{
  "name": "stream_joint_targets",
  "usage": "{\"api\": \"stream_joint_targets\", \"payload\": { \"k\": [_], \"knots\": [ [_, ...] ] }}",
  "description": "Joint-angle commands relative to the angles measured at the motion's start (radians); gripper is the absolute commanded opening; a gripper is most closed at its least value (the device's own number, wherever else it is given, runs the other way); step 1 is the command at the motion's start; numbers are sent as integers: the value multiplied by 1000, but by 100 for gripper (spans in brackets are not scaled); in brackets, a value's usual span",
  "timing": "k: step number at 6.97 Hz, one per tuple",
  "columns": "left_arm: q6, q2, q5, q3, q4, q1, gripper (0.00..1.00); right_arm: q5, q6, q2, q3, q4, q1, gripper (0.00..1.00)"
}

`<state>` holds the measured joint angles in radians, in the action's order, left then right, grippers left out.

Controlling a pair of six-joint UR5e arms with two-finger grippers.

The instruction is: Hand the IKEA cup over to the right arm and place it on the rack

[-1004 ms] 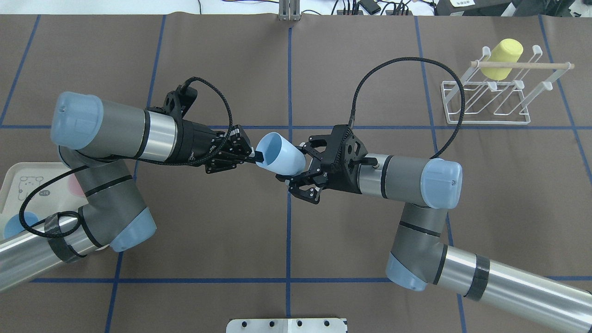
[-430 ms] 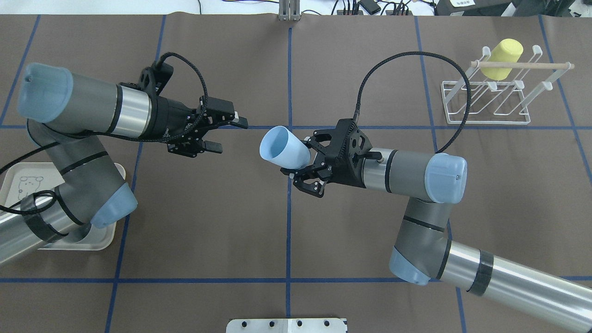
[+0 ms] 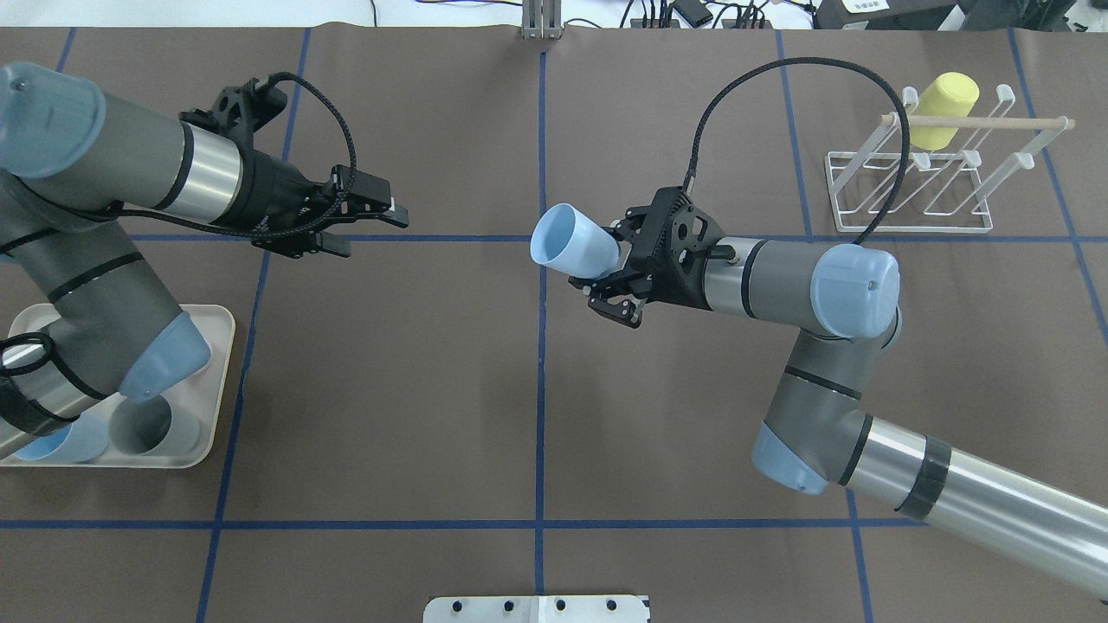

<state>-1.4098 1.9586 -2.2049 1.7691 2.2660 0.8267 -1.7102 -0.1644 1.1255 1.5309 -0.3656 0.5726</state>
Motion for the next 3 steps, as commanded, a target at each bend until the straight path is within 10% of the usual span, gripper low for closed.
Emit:
{"api": "stream_joint_targets", "payload": {
  "k": [1,3],
  "knots": [
    [411,-140,4,207,-326,70,100,-43,194,13,35,-193,81,21],
    [669,-274,-1,216,-330,190,100,-65,506,20,191,-562,174,22]
  ]
}}
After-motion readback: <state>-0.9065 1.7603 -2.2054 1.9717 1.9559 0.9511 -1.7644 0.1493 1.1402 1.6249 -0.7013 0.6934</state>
